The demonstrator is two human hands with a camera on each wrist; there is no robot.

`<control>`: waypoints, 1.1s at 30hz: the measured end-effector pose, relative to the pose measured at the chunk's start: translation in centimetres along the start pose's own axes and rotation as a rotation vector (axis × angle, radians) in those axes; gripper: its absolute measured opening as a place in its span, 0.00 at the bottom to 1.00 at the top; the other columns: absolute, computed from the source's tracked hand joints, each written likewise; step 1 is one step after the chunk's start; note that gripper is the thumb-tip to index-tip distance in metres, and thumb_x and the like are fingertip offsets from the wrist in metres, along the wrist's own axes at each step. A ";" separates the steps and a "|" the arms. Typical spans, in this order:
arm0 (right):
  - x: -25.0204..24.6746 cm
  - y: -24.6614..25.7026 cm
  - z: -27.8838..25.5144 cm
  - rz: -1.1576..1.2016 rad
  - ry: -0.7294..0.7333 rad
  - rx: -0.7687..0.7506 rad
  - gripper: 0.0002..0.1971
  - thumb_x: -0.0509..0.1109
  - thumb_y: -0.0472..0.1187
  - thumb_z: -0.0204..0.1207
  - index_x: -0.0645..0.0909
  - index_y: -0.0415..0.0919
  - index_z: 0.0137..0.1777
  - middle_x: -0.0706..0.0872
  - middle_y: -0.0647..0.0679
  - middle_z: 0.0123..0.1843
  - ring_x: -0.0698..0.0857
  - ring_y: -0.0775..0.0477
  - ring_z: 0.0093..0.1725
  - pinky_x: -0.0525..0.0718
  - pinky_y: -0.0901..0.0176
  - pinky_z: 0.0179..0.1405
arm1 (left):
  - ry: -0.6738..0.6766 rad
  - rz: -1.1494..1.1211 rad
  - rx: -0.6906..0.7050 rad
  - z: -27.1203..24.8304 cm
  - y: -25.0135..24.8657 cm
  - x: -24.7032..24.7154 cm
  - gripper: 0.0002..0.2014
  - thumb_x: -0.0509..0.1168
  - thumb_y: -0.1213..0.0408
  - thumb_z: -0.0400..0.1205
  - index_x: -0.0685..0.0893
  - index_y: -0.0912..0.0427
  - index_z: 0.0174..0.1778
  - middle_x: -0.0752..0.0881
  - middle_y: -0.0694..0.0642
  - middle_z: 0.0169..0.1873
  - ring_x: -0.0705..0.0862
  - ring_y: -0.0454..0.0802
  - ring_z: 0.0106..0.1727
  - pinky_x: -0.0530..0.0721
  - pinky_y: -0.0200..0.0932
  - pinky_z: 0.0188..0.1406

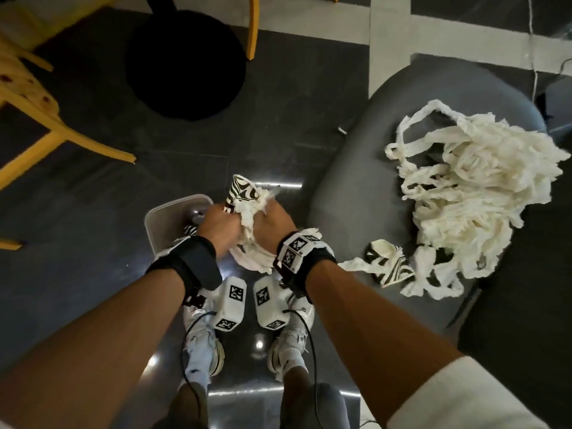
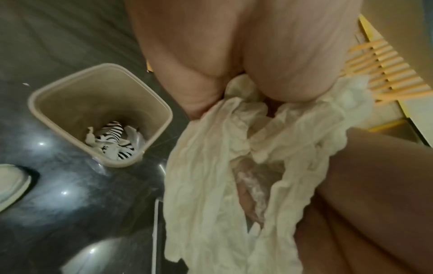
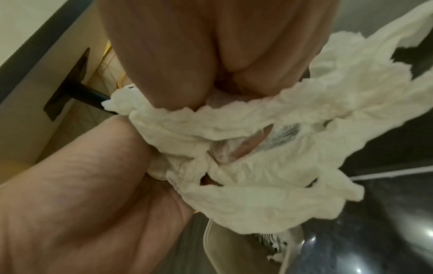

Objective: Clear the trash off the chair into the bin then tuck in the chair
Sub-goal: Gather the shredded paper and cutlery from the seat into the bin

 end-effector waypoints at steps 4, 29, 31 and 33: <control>6.6 5.0 1.3 -0.020 0.049 -0.054 0.19 0.57 0.40 0.80 0.75 0.36 0.69 0.85 0.36 0.65 0.84 0.35 0.64 0.81 0.42 0.69 | -0.110 -0.119 -0.052 1.2 3.7 -7.1 0.09 0.66 0.71 0.80 0.85 0.58 0.34 0.87 0.54 0.38 0.85 0.53 0.40 0.80 0.43 0.37; 21.9 -1.5 14.6 -0.148 0.171 0.166 0.46 0.67 0.55 0.72 0.49 0.44 0.87 0.80 0.43 0.73 0.83 0.36 0.69 0.81 0.39 0.70 | 0.022 -0.143 -0.185 12.0 20.7 -11.1 0.23 0.64 0.68 0.74 0.80 0.46 0.65 0.88 0.48 0.56 0.85 0.52 0.58 0.84 0.50 0.59; 21.3 -2.5 14.7 -0.171 0.188 0.164 0.46 0.69 0.57 0.72 0.53 0.47 0.87 0.79 0.51 0.68 0.82 0.41 0.66 0.81 0.43 0.68 | 0.004 -0.195 -0.178 11.6 20.8 -11.2 0.28 0.60 0.73 0.78 0.76 0.47 0.74 0.80 0.39 0.62 0.78 0.43 0.65 0.77 0.41 0.61; 20.3 -2.5 14.3 -0.179 0.182 0.122 0.38 0.68 0.57 0.75 0.63 0.47 0.83 0.81 0.53 0.64 0.84 0.47 0.58 0.82 0.51 0.60 | -0.022 -0.235 -0.159 11.0 20.1 -11.7 0.31 0.56 0.78 0.81 0.69 0.54 0.82 0.77 0.42 0.70 0.72 0.38 0.71 0.72 0.32 0.68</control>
Point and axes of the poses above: each hand's wrist, its own z-axis towards the middle knuckle, its own x-axis out of the palm, y = z × x, the point moved 5 cm from there along z, towards the middle knuckle
